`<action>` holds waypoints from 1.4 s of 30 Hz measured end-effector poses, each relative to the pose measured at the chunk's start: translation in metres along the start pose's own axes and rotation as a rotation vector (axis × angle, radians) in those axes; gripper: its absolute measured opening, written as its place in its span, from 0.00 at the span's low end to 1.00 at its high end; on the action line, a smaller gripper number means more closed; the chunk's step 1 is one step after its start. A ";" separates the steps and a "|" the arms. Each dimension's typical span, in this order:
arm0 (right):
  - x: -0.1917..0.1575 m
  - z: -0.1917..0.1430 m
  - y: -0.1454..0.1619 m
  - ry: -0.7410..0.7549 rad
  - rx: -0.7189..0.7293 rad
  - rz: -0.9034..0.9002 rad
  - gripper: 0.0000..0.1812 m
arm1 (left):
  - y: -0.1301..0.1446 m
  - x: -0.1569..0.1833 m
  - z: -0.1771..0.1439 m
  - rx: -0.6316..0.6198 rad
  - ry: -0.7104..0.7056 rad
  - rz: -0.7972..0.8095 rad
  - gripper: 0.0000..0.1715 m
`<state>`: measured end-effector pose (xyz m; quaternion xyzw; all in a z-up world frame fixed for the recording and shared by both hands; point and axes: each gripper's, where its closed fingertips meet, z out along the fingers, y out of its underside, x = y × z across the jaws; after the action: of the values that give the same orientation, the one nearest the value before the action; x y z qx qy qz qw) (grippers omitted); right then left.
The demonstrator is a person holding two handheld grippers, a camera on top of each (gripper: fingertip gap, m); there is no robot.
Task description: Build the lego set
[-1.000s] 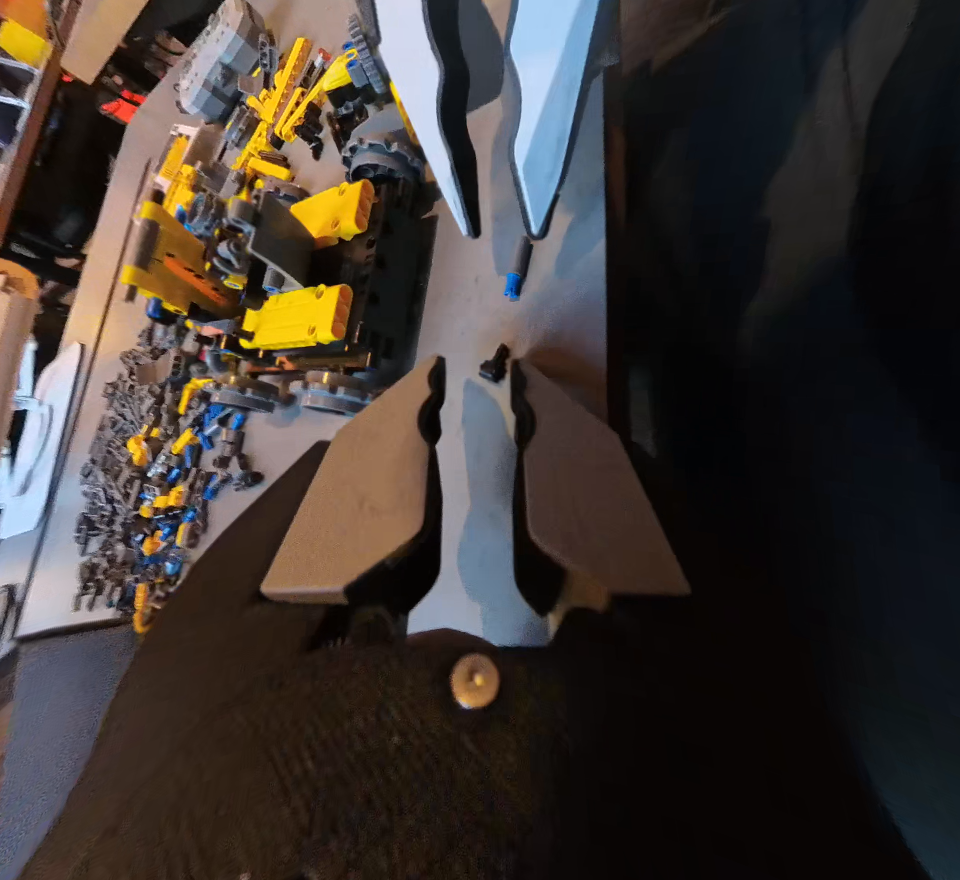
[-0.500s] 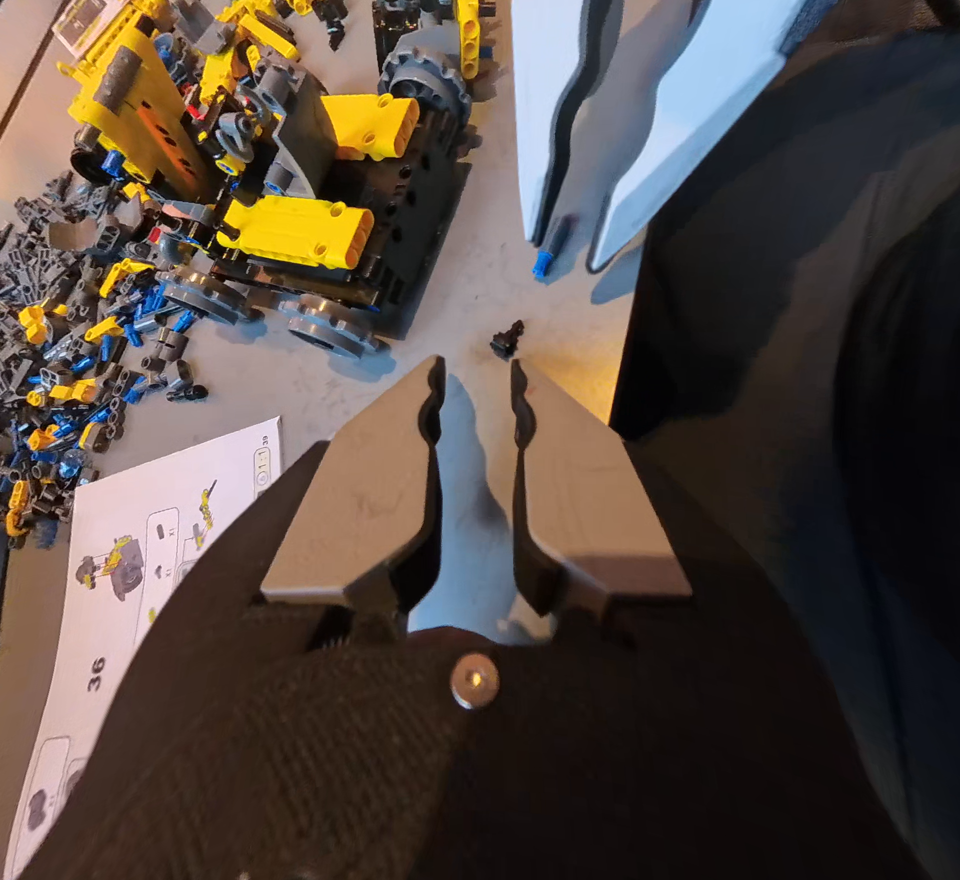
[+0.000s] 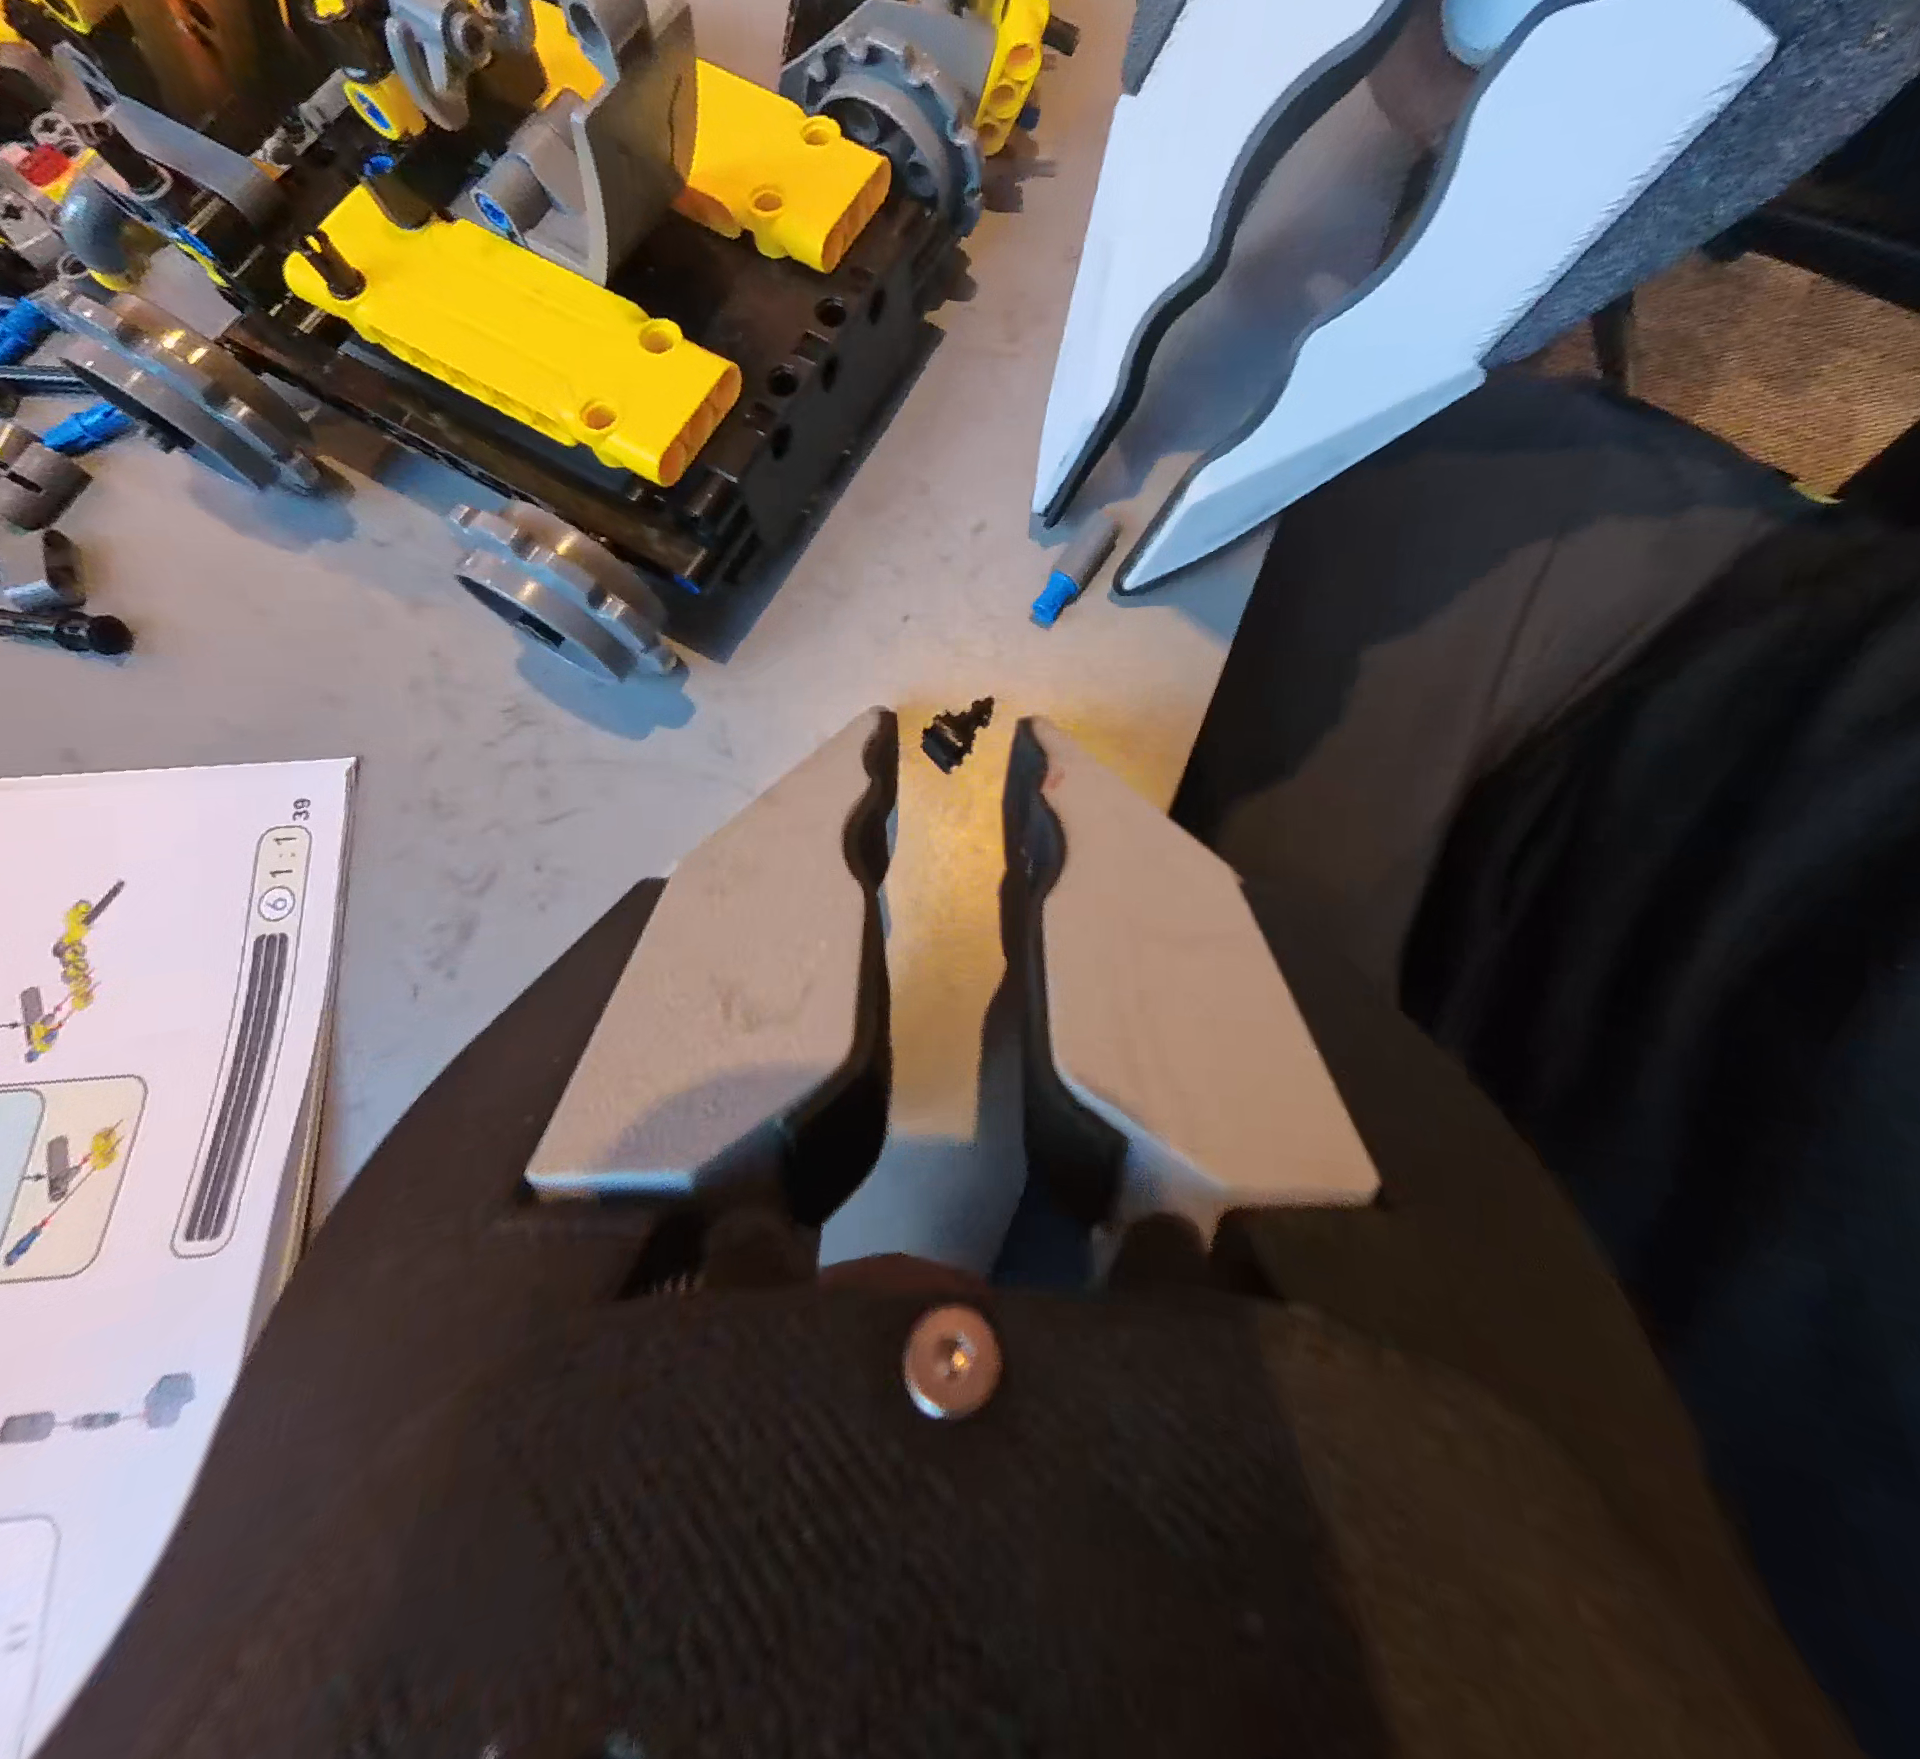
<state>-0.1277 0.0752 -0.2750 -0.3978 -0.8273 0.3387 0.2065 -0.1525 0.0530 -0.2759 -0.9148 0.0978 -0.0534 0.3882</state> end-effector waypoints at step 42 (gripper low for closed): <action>-0.004 0.008 -0.008 -0.161 0.011 -0.168 0.03 | 0.005 0.016 -0.005 -0.116 -0.105 -0.075 0.18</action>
<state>-0.1343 0.0647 -0.2751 -0.2977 -0.8697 0.3555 0.1693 -0.1388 0.0432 -0.2757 -0.9403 0.0461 -0.0141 0.3369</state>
